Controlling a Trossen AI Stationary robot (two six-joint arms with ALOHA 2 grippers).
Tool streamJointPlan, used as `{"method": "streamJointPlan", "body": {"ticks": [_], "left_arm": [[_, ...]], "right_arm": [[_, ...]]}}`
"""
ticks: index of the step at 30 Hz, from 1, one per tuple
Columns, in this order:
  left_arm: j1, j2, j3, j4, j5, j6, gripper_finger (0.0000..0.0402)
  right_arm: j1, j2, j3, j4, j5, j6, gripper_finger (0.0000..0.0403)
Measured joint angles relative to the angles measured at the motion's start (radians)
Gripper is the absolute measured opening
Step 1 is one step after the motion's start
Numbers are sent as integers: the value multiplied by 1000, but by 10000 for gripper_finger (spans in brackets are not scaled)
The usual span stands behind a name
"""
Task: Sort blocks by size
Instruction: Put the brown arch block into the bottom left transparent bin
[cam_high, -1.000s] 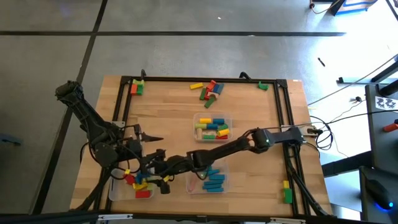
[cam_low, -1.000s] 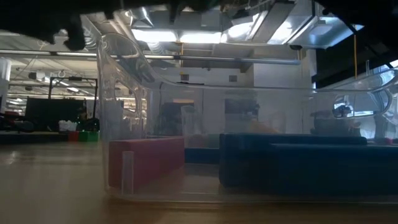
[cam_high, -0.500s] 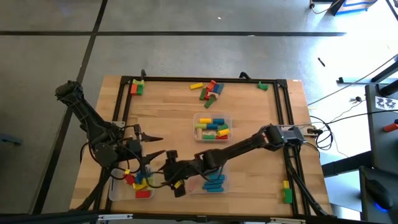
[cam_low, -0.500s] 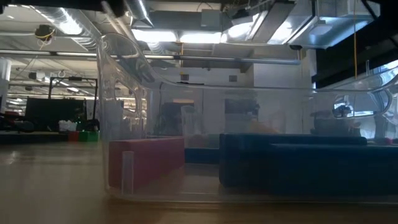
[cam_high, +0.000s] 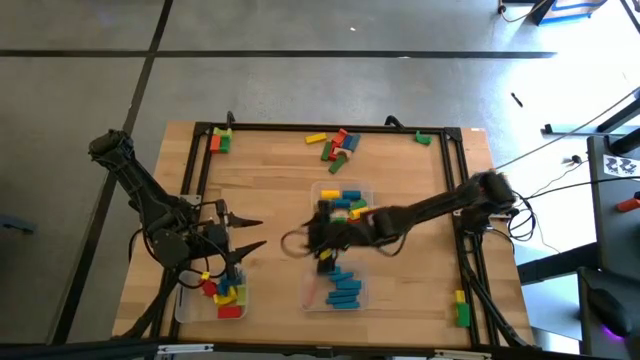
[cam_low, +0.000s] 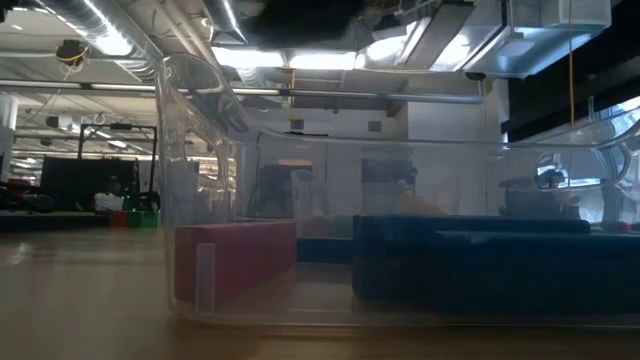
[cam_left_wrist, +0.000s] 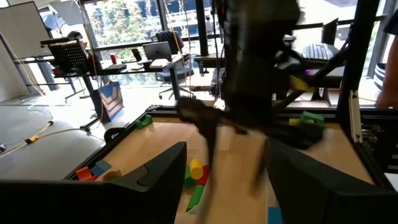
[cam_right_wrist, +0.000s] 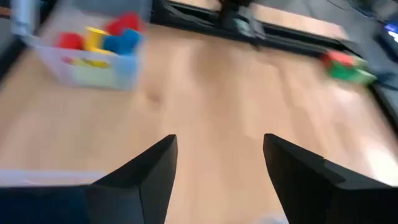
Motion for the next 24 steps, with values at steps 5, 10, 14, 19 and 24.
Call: {"method": "streamJointPlan", "body": {"ticks": [5, 10, 14, 19, 24], "left_arm": [[1, 0, 0, 0, 0, 11, 210], [1, 0, 0, -2, 0, 14, 210], [2, 0, 0, -16, 0, 12, 210], [10, 0, 0, -19, 0, 17, 210], [52, 1, 0, -42, 0, 17, 210]], "right_arm": [[-100, -150, -148, -32, 42, 16, 237], [-246, -236, -225, -95, 44, 19, 237], [-373, -241, -244, -160, 32, -2, 237], [-540, -241, -280, -165, -35, -43, 237], [-686, -239, -330, -129, -95, -71, 237]]}}
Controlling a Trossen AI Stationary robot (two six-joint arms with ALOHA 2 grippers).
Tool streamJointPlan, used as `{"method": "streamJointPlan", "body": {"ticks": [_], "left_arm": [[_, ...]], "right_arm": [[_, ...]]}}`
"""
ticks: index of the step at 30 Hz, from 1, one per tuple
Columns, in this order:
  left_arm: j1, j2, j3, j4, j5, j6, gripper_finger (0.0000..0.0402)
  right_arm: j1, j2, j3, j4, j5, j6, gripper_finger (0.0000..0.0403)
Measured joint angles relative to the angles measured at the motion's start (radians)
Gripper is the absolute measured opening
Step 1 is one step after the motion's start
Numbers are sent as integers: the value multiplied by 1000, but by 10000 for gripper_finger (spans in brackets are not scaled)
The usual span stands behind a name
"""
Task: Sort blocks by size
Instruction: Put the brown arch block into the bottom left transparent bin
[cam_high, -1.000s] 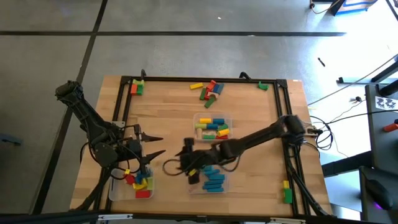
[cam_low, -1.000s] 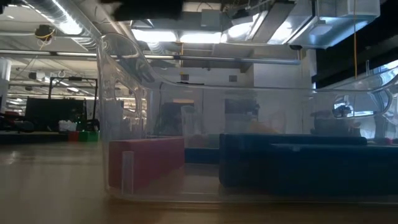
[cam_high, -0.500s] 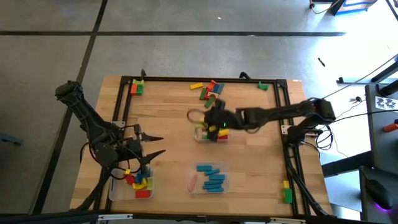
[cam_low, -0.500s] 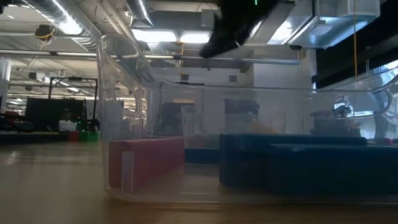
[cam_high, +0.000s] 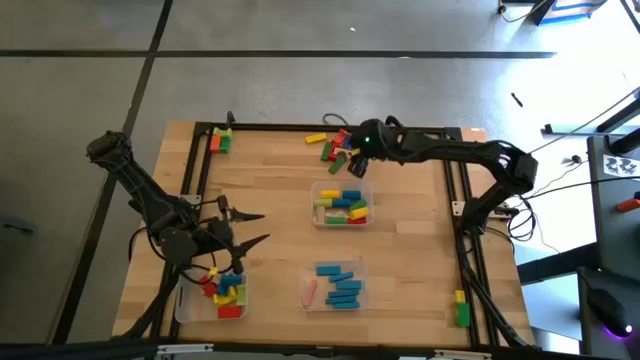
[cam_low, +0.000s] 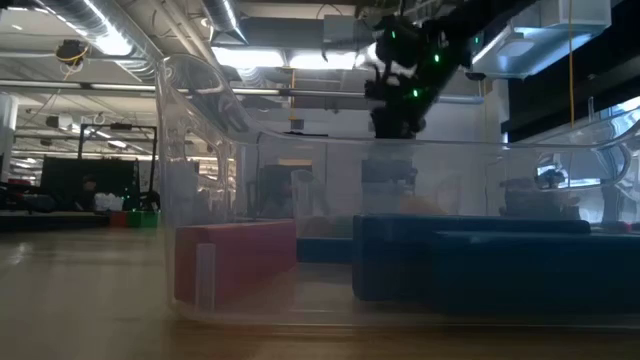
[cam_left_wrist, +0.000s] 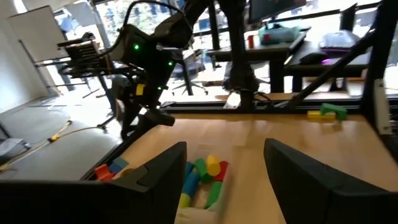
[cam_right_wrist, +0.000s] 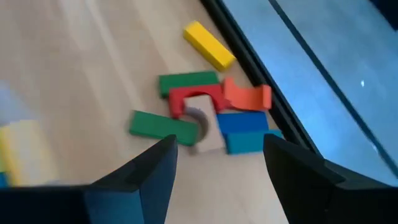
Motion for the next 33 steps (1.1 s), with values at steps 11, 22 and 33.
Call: {"method": "streamJointPlan", "body": {"ticks": [11, 22, 33], "left_arm": [[98, 1, 0, -65, 0, -60, 210], [119, 1, 0, -78, 0, -63, 210], [119, 1, 0, -90, 0, -65, 210]], "right_arm": [[-163, 151, -51, 180, -194, -12, 237], [-180, 275, -32, 238, -253, -40, 237], [-188, 313, -31, 265, -195, -38, 223]]}}
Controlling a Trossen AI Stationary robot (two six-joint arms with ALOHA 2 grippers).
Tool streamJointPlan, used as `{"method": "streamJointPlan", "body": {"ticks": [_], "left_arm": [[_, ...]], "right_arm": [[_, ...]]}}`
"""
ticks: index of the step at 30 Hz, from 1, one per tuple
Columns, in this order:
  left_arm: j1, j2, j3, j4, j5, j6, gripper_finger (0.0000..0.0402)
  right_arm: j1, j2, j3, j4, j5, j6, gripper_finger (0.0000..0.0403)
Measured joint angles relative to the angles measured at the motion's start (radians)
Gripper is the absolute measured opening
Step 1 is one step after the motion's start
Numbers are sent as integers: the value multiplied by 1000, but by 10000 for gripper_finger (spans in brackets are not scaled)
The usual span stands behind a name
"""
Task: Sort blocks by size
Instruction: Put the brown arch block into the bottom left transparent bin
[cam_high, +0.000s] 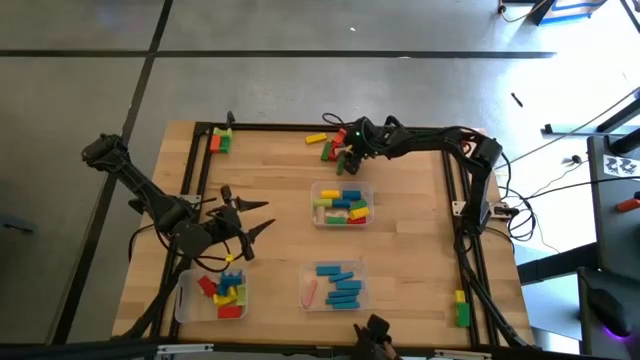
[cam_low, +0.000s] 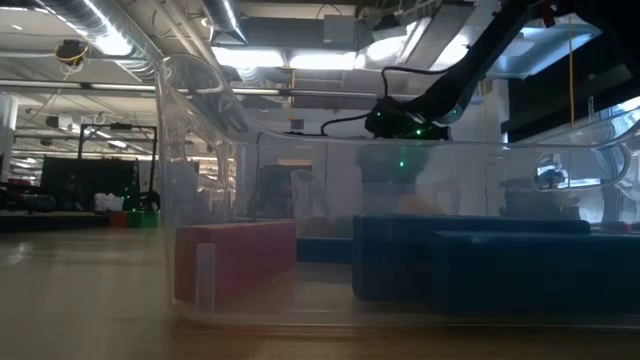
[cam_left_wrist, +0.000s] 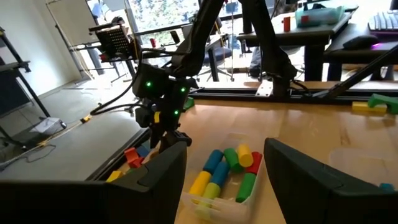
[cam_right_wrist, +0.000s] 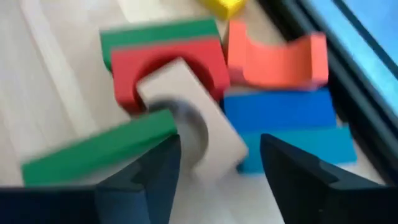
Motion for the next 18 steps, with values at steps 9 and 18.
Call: {"method": "streamJointPlan", "body": {"ticks": [9, 18], "left_arm": [[-1, 0, 0, 1, 0, -18, 210], [-1, 0, 0, 1, 0, -18, 210]], "right_arm": [[-7, 14, 0, 37, 38, 8, 145], [-6, 45, 3, 64, 47, -19, 68]]}}
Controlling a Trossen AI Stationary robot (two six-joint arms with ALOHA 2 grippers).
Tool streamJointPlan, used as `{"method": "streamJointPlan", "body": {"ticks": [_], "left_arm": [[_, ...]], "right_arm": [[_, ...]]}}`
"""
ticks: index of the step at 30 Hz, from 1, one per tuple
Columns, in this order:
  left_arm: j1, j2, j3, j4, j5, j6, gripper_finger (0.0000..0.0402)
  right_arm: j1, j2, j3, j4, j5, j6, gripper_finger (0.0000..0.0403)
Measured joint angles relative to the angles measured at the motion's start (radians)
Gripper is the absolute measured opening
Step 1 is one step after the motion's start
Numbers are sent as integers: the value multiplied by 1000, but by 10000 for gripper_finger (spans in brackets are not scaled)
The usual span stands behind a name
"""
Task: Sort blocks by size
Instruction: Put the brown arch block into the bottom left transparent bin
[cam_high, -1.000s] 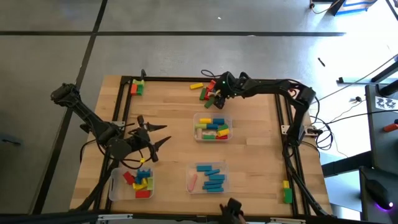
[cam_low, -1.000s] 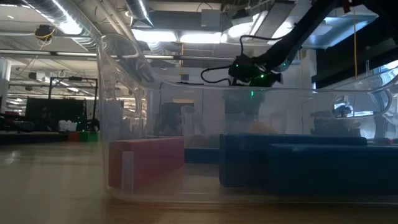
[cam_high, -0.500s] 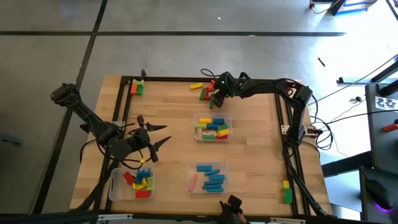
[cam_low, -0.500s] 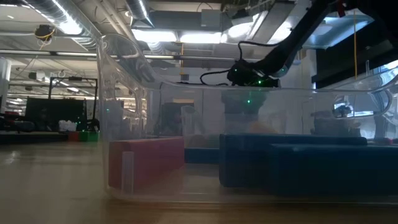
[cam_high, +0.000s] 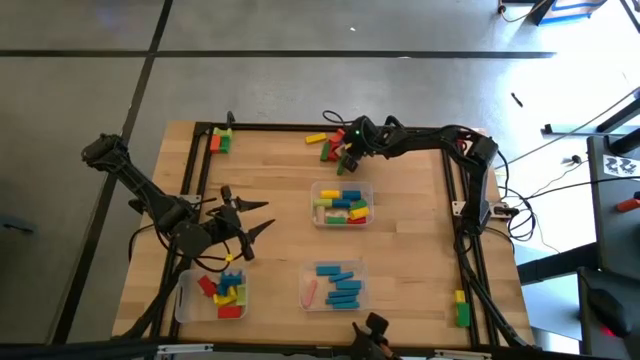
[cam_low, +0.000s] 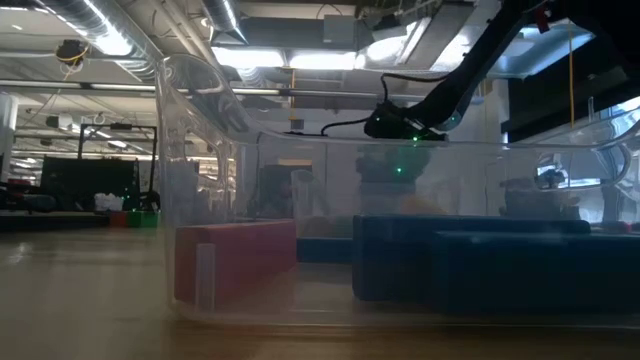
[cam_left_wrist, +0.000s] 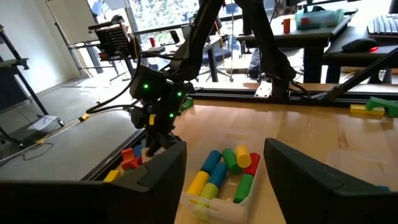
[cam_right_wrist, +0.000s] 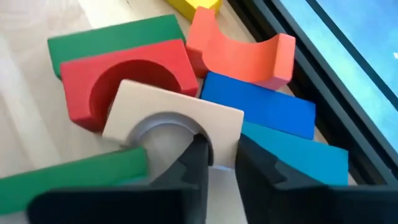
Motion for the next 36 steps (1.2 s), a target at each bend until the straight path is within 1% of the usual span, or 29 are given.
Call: {"method": "streamJointPlan", "body": {"ticks": [3, 9, 12, 17, 21, 25, 28, 32, 36], "left_arm": [[0, 0, 0, 0, 0, 0, 210], [0, 0, 0, -5, 0, 0, 210], [-1, 0, 0, -5, 0, -1, 210], [-1, 0, 0, -6, 0, -1, 210], [-3, 0, 0, -6, 2, -3, 210], [-28, 0, 0, 7, 7, -3, 210], [-63, -3, 0, 12, 7, 11, 210], [-106, -3, 0, 30, 7, 31, 210], [-134, -3, 0, 70, 7, 57, 210]], "right_arm": [[1, 1, -1, 18, -7, 0, 41], [3, -26, -4, -13, -4, -5, 40], [13, -73, -8, -53, 17, -8, 40], [61, -176, -6, -103, 57, -7, 44], [135, -261, -6, -144, 98, 15, 43], [226, -323, -5, -165, 93, 76, 46], [316, -351, -5, -159, 94, 124, 45], [439, -352, -5, -115, 93, 176, 44], [551, -343, -4, 0, 94, 216, 44]]}}
